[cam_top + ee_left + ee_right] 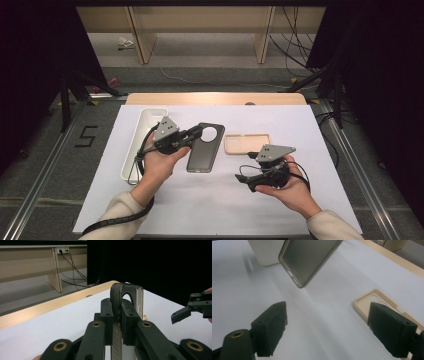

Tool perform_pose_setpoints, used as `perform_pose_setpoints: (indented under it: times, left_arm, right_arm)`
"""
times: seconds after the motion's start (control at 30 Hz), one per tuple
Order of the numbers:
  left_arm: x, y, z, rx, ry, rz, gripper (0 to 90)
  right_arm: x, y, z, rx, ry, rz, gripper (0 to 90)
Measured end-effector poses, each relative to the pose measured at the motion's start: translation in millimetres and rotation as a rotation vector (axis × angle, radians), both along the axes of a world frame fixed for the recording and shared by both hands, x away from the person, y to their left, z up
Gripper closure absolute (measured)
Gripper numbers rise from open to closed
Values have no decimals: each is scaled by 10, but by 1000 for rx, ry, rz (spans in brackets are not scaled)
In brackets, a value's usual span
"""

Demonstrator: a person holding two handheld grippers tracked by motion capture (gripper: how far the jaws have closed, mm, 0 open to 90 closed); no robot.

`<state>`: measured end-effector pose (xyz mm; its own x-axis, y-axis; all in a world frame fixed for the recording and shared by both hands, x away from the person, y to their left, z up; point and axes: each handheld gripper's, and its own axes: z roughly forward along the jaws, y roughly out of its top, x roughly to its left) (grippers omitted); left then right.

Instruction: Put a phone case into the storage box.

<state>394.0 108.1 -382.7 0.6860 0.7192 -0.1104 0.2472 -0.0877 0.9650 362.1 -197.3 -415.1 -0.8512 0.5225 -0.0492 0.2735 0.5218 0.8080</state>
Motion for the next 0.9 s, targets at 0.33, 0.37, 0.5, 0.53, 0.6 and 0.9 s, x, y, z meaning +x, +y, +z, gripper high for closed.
perform_pose_setpoints:
  times: [0.33,0.37,0.5,0.53,0.6,0.9]
  left_arm:
    - [-13,39,52,-10,-24,4,817]
    - [-14,38,54,-10,-27,3,816]
    - [-13,47,63,-12,-30,2,816]
    - [-13,47,63,-12,-30,2,816]
    - [-10,59,71,-15,-33,5,816]
    - [-5,101,108,-20,-43,15,816]
  right_arm:
    - [37,-120,-10,63,17,-50,165]
    - [39,-130,-7,69,20,-55,166]
    - [43,-185,9,94,14,-80,165]
    - [43,-185,9,94,14,-80,165]
    - [41,-214,15,104,12,-91,165]
    - [32,-332,41,131,-2,-133,165]
